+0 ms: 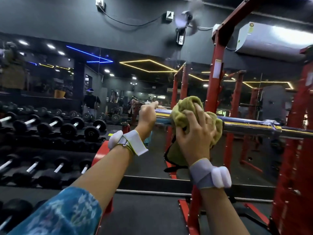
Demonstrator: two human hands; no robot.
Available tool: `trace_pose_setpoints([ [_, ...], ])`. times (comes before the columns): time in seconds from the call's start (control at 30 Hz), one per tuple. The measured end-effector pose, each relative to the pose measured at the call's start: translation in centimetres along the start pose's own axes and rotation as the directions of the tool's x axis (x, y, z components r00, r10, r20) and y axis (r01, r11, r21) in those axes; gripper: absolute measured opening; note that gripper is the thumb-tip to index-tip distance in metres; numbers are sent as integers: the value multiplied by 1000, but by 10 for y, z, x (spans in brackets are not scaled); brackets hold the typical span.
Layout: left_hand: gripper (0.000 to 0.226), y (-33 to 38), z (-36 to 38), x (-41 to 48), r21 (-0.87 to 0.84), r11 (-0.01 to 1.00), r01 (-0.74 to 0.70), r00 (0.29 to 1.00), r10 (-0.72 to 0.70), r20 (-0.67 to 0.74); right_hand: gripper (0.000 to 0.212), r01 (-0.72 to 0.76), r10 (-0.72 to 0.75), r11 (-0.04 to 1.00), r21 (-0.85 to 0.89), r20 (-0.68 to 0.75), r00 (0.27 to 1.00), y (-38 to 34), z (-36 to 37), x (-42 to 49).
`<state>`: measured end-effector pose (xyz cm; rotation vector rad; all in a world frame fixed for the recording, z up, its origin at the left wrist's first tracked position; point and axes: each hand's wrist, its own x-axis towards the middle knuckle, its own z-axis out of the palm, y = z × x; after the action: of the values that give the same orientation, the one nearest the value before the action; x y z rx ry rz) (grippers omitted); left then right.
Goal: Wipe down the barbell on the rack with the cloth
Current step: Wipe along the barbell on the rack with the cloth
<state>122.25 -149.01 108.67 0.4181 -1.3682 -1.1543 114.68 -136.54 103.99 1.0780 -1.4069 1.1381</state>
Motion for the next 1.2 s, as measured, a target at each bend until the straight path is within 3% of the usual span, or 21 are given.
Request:
trace_pose_setpoints([
  [0.07,55,-5,0,3,9,1000,-7,1000,7,-15,39,-66,66,998,6,19,998,-13,0,9],
  [0.13,35,-2,0,1,-6,1000,21,999,-21,-34,40,36,-35,999,-7,28,999,-24,4,8],
  [0.27,29,1,-1,-4,-41,999,35,999,-36,-17,37,199,-200,979,45,20,980,-19,11,-15],
  [0.53,37,4,1,-10,49,998,-25,998,28,-57,40,-62,64,996,62,-28,998,-10,4,-9],
  [0.67,33,4,2,-9,-15,1000,5,996,-6,-90,40,130,-130,992,1,-13,991,-21,14,-19],
  [0.8,34,2,2,-10,52,998,-43,996,46,-72,41,258,-258,966,-16,-20,966,-1,15,-34],
  [0.97,40,3,1,-12,42,998,-56,997,58,-58,37,5,-3,999,46,-52,999,7,4,-22],
  [1.03,38,2,1,-12,24,999,-48,996,50,-79,40,-28,29,999,42,-24,999,-7,4,-15],
  [1.2,36,0,3,-12,-12,998,-60,995,59,-83,41,179,-179,984,10,23,984,-22,6,-19],
])
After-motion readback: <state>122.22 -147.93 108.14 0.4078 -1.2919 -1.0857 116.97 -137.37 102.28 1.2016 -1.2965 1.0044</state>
